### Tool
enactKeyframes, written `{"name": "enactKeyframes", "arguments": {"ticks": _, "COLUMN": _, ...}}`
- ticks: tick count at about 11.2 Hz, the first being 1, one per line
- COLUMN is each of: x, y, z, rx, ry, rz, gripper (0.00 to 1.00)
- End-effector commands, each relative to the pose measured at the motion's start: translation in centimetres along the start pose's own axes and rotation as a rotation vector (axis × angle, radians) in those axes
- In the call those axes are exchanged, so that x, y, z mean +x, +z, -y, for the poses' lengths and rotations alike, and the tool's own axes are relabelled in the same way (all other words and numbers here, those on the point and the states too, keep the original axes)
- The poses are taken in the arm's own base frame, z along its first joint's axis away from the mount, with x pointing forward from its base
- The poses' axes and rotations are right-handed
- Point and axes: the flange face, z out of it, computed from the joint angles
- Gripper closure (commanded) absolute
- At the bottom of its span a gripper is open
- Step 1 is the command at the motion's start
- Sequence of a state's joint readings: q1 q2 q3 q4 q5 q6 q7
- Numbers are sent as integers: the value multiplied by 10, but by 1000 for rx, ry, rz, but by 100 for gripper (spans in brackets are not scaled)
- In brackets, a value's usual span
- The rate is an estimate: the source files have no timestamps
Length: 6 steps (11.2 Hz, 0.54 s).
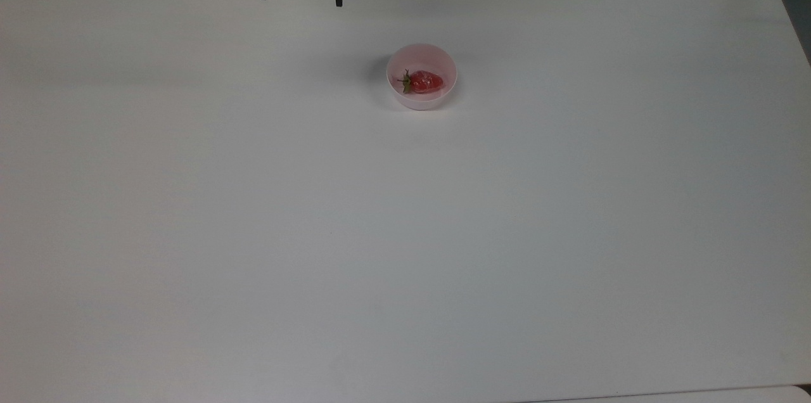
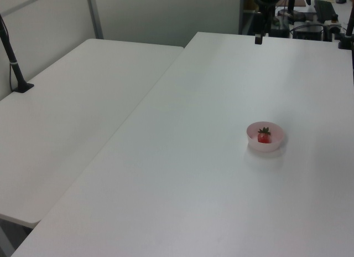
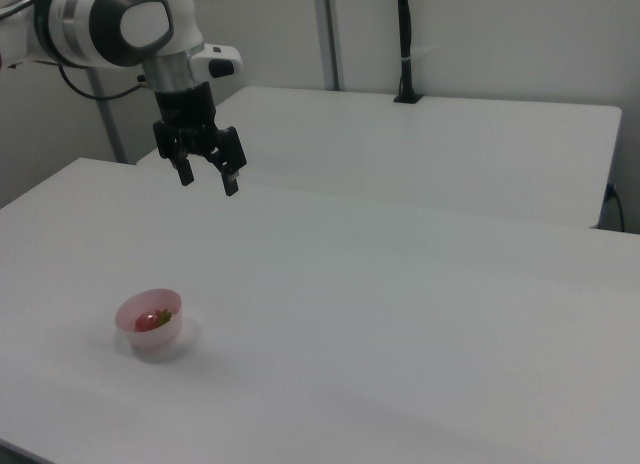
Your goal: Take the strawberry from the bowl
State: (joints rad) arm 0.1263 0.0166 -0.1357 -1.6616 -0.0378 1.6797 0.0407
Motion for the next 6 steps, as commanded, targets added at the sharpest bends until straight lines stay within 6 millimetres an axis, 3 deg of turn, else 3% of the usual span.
{"name": "enactKeyframes", "arguments": {"ticks": 1, "x": -5, "y": -7, "z": -1, "rx": -3, "ry": -24, "rz": 15, "gripper": 0}}
{"name": "enactKeyframes", "arguments": {"ticks": 6, "x": -8, "y": -23, "z": -23, "rx": 12, "ry": 18, "rz": -10, "gripper": 0}}
